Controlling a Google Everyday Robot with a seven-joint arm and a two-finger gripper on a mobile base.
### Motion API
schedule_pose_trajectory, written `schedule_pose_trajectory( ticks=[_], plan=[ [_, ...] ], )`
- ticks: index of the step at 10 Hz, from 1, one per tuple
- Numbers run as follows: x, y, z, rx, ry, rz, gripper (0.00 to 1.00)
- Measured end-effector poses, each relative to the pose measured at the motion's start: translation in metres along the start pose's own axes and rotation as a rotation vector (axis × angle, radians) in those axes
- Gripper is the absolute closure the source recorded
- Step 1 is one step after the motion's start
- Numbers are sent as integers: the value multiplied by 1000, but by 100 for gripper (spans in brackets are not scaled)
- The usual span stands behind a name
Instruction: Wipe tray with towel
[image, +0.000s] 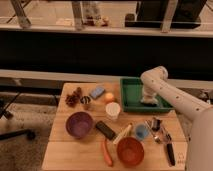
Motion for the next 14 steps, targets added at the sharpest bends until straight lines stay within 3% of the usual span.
schedule_pose_trajectory(
  ticks=[7, 11, 14],
  plan=[
    [-83, 64, 18, -72, 8, -194, 100],
    [-133, 78, 21, -66, -32, -256, 100],
    [-133, 78, 20, -65, -34, -256, 100]
  ],
)
